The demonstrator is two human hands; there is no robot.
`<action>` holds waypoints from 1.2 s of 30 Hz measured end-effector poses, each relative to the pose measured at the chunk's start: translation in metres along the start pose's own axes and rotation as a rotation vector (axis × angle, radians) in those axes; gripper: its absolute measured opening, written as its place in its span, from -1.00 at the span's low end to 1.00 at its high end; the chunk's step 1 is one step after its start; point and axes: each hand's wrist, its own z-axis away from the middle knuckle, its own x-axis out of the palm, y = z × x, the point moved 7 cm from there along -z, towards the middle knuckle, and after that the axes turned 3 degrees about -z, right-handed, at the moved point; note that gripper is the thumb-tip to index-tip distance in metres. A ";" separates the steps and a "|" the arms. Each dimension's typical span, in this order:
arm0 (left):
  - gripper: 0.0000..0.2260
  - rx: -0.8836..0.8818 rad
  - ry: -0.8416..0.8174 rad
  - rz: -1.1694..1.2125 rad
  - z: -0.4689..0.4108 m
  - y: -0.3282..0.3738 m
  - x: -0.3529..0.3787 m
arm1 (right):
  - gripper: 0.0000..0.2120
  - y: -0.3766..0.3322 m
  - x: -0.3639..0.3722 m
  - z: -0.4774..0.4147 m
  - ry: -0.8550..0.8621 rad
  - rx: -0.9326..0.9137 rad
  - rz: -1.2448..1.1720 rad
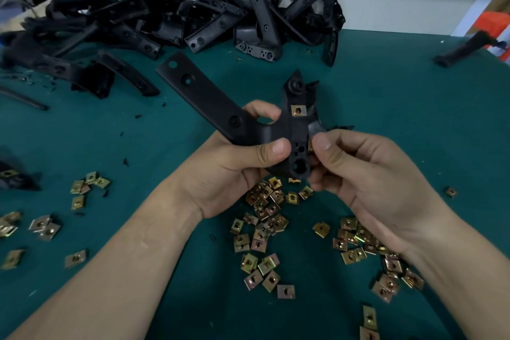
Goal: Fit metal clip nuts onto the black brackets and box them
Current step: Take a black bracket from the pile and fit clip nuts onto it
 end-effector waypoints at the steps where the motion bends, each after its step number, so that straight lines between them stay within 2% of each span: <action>1: -0.68 0.000 0.007 0.001 0.000 0.000 -0.001 | -0.83 0.000 0.000 0.000 0.001 0.002 0.008; 8: -0.66 0.002 0.056 -0.034 0.000 -0.001 -0.005 | -0.78 -0.002 0.000 0.002 -0.008 -0.017 0.112; 15: -0.64 0.004 0.020 -0.041 0.001 0.001 -0.001 | -0.82 0.009 0.003 0.004 0.025 0.077 -0.057; 21: -0.60 -0.006 0.034 0.027 0.001 -0.001 -0.002 | -0.81 0.006 0.009 0.006 -0.138 0.221 -0.237; 26: -0.59 -0.028 -0.043 0.061 0.003 -0.001 0.004 | -0.78 0.014 0.010 0.008 -0.148 0.301 -0.301; 36: -0.59 -0.074 -0.062 -0.017 0.004 -0.006 0.003 | -0.77 0.025 0.010 0.008 -0.101 0.337 -0.299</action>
